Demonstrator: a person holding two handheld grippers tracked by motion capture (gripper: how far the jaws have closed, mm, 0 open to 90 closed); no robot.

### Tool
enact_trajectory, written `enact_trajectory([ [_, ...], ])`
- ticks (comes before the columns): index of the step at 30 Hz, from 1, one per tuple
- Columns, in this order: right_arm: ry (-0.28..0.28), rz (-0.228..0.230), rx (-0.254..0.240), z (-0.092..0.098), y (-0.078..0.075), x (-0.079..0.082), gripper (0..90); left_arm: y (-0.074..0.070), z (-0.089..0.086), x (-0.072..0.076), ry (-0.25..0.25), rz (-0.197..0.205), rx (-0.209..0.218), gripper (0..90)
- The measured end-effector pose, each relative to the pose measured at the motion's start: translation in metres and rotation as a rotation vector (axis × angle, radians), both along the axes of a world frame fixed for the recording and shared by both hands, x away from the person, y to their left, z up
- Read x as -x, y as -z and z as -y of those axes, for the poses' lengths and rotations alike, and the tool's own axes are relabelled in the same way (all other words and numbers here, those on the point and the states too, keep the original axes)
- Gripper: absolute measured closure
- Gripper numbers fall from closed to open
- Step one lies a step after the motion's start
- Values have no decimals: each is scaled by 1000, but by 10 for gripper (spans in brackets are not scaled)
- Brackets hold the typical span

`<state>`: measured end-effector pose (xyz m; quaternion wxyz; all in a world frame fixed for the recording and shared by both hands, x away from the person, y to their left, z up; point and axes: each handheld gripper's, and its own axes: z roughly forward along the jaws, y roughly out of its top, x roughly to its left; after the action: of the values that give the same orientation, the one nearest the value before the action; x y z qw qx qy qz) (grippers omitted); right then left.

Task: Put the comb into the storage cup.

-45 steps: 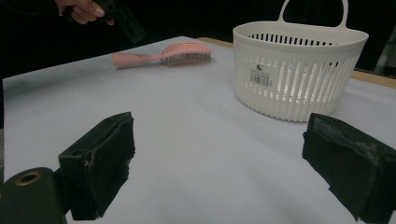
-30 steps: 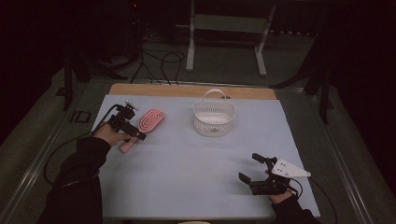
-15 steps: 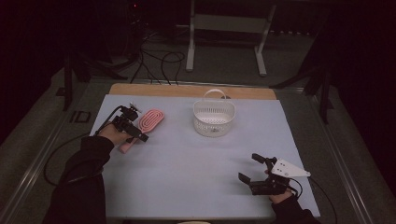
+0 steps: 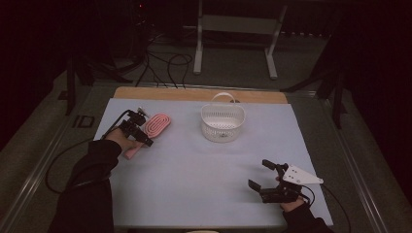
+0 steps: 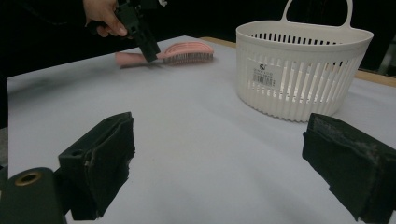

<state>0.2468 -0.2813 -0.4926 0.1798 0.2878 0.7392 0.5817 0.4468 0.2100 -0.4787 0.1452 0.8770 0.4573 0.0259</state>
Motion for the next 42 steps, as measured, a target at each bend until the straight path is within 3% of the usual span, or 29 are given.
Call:
enact_trajectory([
  [5, 0, -2, -1, 0, 0, 0, 90, 1, 1, -2, -4, -5, -25, 431],
  [20, -1, 0, -3, 1, 0, 0, 90, 7, 4, -7, -23, -16, -46, 659],
  [28, -3, 5, -3, 1, 0, 0, 90, 11, 7, -9, -17, -42, -60, 684],
  [42, -2, -1, -4, 1, 0, 0, 90, 12, 7, -6, -29, -25, -61, 709],
])
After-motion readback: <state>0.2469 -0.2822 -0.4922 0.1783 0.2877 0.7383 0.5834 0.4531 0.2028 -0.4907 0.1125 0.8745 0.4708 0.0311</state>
